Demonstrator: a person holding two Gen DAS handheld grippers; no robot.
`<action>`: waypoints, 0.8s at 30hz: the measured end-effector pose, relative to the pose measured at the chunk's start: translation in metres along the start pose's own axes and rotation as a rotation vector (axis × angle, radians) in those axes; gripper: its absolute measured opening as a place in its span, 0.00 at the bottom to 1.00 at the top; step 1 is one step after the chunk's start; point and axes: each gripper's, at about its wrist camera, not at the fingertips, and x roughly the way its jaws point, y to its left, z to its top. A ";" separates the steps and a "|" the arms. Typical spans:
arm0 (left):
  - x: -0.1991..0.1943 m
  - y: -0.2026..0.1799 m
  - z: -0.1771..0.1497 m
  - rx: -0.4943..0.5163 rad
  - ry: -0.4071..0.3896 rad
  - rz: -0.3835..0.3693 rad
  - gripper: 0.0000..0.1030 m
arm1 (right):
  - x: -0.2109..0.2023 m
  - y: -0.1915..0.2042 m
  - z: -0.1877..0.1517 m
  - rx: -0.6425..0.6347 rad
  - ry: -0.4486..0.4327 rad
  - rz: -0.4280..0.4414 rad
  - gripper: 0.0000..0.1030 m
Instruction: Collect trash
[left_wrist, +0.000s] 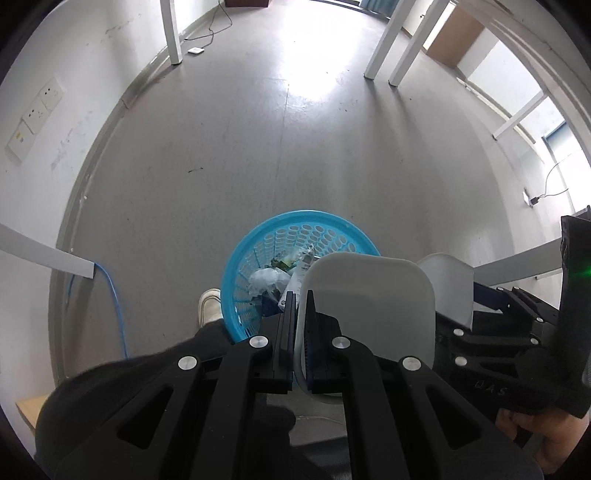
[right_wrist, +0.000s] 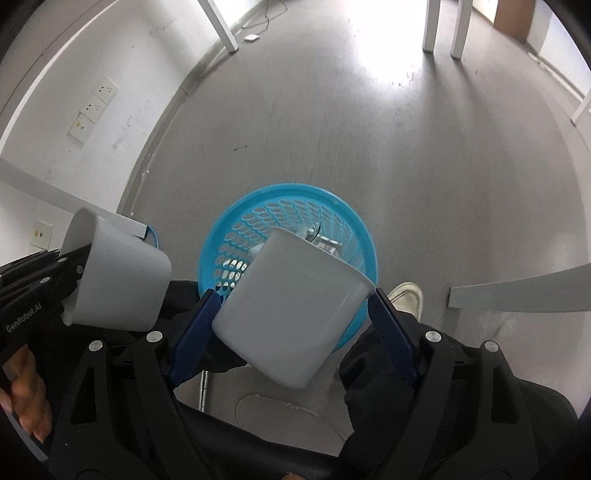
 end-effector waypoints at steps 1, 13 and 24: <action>0.004 -0.001 0.002 0.002 0.004 0.010 0.03 | 0.004 0.000 0.001 0.005 0.009 0.001 0.76; 0.040 0.006 0.028 -0.056 0.068 0.046 0.03 | 0.042 -0.018 0.007 0.097 0.080 0.018 0.76; 0.040 0.007 0.027 -0.048 0.066 0.042 0.03 | 0.049 -0.013 0.006 0.065 0.090 0.033 0.76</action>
